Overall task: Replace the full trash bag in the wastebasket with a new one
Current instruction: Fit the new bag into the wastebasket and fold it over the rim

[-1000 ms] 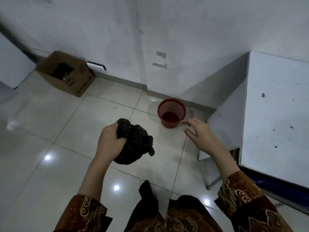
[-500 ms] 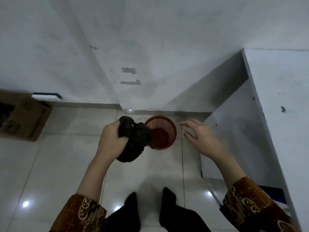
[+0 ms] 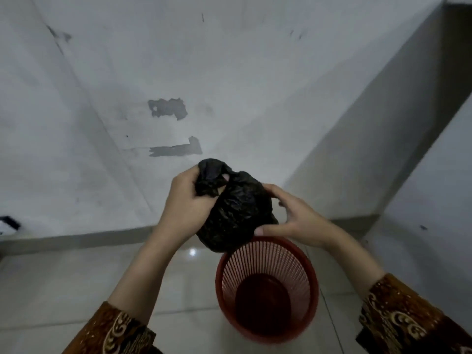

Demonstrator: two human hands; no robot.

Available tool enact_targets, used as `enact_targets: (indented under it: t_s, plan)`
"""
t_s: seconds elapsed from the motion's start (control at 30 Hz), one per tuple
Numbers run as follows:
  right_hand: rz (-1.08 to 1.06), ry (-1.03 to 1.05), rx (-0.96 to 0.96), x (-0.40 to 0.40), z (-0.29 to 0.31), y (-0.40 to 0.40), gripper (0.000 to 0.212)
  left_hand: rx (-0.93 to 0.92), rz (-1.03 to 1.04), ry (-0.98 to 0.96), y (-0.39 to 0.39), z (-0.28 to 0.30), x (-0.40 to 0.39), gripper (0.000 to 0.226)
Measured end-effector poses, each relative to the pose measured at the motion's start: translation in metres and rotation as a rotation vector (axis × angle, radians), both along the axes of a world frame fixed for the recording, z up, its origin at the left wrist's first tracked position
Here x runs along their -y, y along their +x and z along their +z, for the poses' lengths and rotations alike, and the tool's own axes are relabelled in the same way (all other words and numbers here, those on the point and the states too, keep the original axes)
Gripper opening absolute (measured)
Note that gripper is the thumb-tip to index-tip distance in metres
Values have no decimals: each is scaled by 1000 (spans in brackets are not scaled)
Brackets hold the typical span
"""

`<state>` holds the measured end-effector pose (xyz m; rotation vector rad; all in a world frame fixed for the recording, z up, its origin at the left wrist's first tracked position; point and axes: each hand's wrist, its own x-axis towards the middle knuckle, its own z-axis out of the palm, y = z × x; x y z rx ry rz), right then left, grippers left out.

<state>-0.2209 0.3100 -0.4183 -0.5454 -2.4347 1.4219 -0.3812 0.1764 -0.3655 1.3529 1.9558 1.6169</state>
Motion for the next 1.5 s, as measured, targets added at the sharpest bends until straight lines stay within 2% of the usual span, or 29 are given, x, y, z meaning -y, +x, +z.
enact_targets:
  t_s: [0.07,0.17,0.23,0.37,0.5,0.6,0.67,0.77,0.83,0.9,0.97,1.07,1.13,1.2,1.3,1.4,1.5]
  plan:
    - [-49,14,-48,-4,-23,-18,58,-27,-9,49,-8,-24,-7,10]
    - [-180,212,-115,-4,-52,-26,23,-35,14,104,-14,-60,-4,11]
    - [-226,253,-152,-3,-59,-25,9,1,18,89,-16,-75,-1,11]
    - [-290,253,-133,2,-61,-18,18,57,-49,-13,-16,-92,9,5]
    - [-344,392,-121,-4,-57,-11,20,21,-162,-154,-18,-100,21,11]
    - [-425,436,-132,-20,-54,1,23,66,-220,-221,-28,-103,30,14]
    - [-530,418,-142,-29,-52,9,22,5,-179,-256,-38,-107,32,19]
    - [-619,402,-118,-34,-54,16,20,-188,31,-279,-47,-111,29,33]
    - [-587,428,-84,-30,-56,15,19,-254,63,-244,-43,-107,26,61]
    - [-510,477,-62,-22,-55,9,18,-294,-53,-178,-30,-97,23,78]
    - [-402,501,-72,-10,-48,2,19,-364,-136,-140,-12,-92,18,82]
    - [-293,531,-149,6,-34,-2,19,-494,-284,-324,-2,-99,11,74]
    - [-312,575,-194,7,-30,2,18,-408,-378,-412,-11,-108,14,43]
    - [-343,604,-190,1,-33,10,15,-278,-303,-398,-26,-111,21,22]
    - [-343,588,-108,-7,-50,19,15,-36,-287,-335,-28,-101,33,20]
    - [-412,565,-56,-13,-61,21,19,79,-292,-266,-18,-91,33,21]
    - [-374,580,-39,-7,-53,19,35,195,-141,-111,-13,-88,23,22]
